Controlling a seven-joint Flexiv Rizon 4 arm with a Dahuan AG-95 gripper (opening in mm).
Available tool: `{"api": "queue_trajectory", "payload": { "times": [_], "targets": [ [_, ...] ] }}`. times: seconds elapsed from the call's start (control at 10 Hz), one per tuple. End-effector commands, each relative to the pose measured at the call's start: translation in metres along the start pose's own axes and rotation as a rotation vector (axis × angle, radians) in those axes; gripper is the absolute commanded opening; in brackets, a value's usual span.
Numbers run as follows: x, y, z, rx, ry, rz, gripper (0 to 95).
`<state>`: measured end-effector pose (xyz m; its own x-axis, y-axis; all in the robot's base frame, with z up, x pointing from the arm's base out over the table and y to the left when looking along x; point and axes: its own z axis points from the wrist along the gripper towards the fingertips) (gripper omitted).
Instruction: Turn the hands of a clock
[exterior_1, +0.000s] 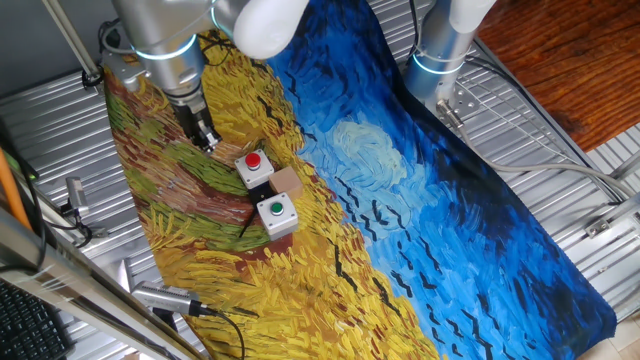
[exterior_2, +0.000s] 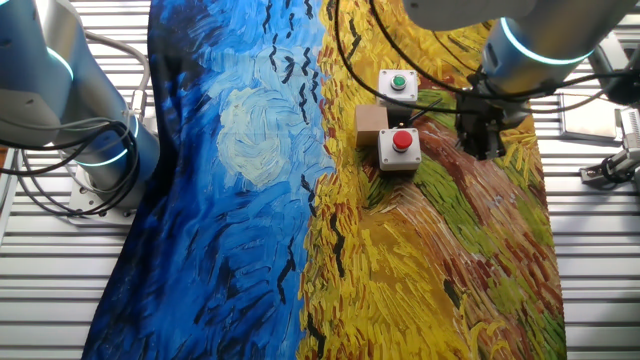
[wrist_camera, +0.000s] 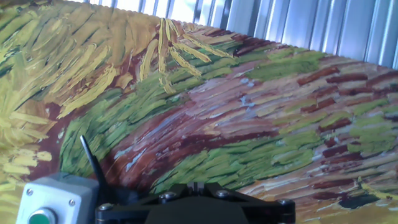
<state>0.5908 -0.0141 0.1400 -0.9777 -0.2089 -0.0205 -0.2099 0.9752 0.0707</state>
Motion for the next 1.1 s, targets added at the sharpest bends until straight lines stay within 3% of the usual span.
{"api": "queue_trajectory", "payload": {
  "times": [0.1,0.5,0.8,1.1],
  "targets": [
    [-0.0027,0.0001,0.0013,-0.002,0.003,0.016,0.0],
    [-0.0023,-0.0001,0.0016,-0.014,0.000,0.017,0.0],
    [-0.0023,-0.0001,0.0016,-0.060,-0.011,-0.045,0.0],
    [-0.0023,-0.0001,0.0016,-0.070,0.005,-0.155,0.0]
  ]
}}
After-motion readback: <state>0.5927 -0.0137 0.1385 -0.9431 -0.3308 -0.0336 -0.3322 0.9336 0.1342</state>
